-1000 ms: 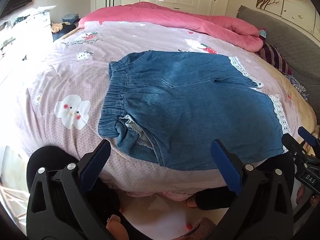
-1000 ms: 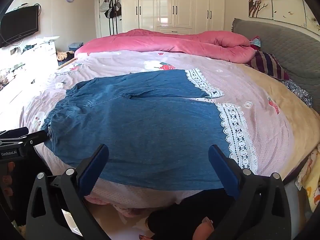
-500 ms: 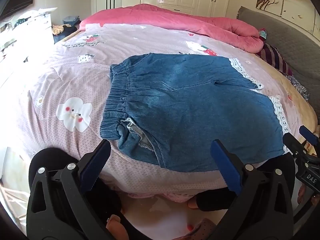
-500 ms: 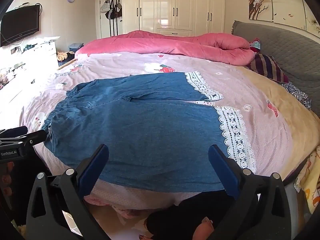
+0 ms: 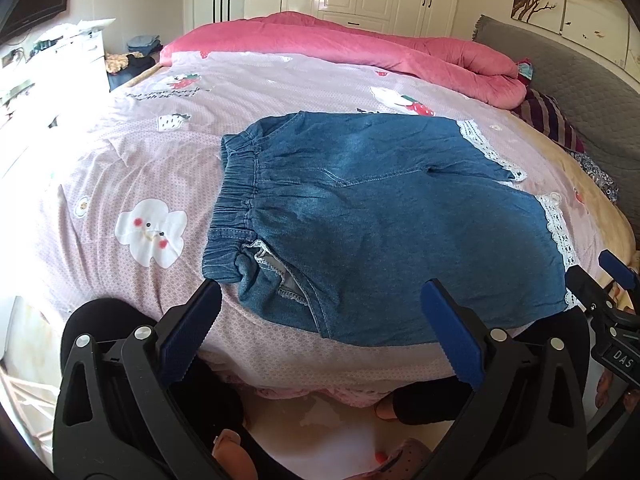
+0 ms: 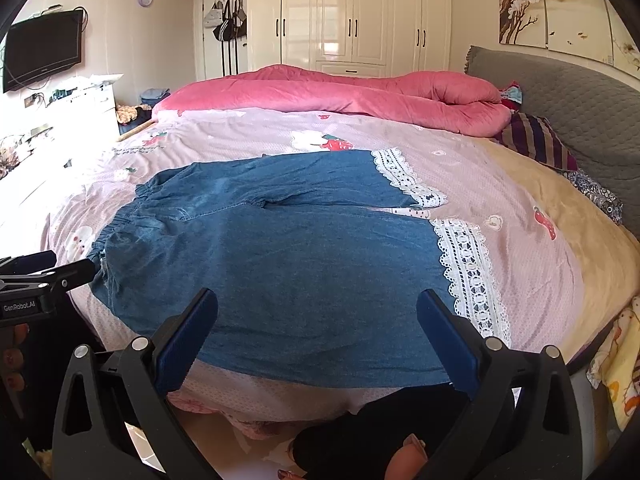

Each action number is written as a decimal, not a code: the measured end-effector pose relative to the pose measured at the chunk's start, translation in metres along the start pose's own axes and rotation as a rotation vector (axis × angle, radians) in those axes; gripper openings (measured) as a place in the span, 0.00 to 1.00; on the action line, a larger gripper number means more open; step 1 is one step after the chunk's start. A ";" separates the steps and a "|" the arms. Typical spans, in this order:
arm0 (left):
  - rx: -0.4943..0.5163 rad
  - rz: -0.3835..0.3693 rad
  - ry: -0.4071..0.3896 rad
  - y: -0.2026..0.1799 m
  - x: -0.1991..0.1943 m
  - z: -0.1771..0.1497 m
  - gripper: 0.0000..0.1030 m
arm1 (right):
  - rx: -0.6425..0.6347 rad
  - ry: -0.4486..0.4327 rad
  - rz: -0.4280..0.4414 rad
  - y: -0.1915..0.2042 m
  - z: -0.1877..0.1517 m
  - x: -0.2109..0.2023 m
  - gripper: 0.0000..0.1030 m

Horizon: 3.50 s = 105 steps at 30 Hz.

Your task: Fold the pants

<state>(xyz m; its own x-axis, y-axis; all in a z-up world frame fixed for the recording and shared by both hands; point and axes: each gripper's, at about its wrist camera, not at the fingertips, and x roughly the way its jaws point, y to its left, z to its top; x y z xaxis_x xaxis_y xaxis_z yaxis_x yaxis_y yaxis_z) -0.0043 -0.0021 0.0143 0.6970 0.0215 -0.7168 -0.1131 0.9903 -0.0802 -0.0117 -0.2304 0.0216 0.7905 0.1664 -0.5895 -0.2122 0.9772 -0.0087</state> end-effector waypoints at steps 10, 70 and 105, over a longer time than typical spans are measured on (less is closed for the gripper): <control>-0.002 0.002 -0.003 0.001 0.000 0.000 0.91 | -0.002 -0.002 -0.001 0.001 0.000 -0.001 0.96; -0.035 0.039 0.134 0.106 0.172 0.140 0.91 | -0.327 0.178 0.280 0.076 0.159 0.220 0.96; 0.140 -0.093 -0.136 0.099 0.145 0.157 0.27 | -0.712 0.215 0.441 0.132 0.213 0.256 0.05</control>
<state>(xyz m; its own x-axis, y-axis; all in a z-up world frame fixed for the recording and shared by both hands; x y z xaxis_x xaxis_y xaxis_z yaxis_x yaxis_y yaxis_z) 0.1968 0.1203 0.0112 0.7902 -0.0616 -0.6097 0.0490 0.9981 -0.0373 0.2848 -0.0303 0.0415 0.4405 0.4117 -0.7978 -0.8402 0.5022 -0.2047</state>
